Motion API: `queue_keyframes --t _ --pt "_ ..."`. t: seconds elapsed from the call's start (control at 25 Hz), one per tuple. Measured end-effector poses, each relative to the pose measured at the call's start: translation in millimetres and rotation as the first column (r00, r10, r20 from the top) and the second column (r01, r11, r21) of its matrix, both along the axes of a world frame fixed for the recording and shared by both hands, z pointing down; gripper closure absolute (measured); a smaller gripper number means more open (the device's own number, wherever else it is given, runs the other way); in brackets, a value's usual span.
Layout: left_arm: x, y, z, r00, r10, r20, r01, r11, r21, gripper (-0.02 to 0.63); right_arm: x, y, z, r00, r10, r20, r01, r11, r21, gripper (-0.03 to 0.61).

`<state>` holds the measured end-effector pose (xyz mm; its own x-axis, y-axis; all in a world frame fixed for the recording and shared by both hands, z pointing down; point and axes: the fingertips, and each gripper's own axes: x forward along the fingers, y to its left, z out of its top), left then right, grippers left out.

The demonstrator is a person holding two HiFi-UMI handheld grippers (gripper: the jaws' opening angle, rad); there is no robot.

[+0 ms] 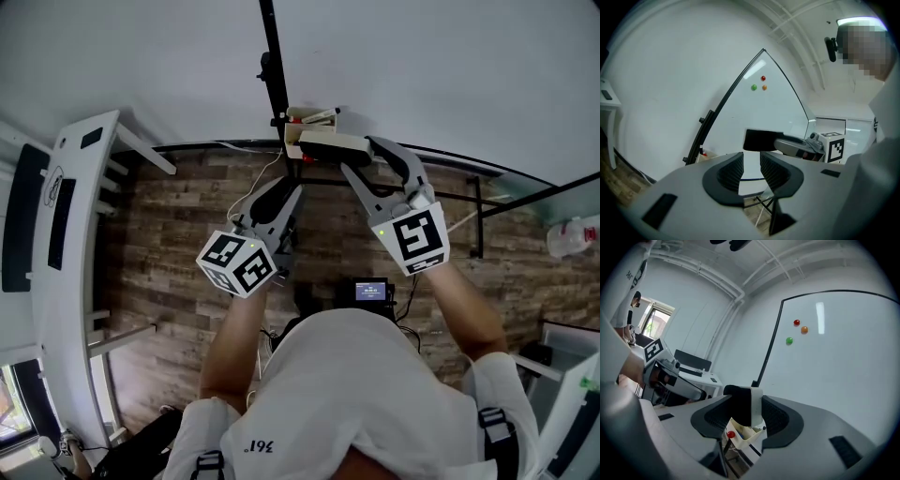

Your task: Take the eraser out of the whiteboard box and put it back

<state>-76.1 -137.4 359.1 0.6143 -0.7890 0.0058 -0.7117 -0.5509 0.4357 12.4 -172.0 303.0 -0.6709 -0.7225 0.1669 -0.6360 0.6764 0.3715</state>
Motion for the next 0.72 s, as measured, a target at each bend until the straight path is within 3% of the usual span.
queue_keyframes --t 0.72 --pt "6.2 41.0 -9.7 0.999 0.017 -0.051 -0.018 1.0 -0.012 0.509 28.0 47.2 -8.0 0.989 0.024 0.145 -0.014 0.997 -0.072 0.368"
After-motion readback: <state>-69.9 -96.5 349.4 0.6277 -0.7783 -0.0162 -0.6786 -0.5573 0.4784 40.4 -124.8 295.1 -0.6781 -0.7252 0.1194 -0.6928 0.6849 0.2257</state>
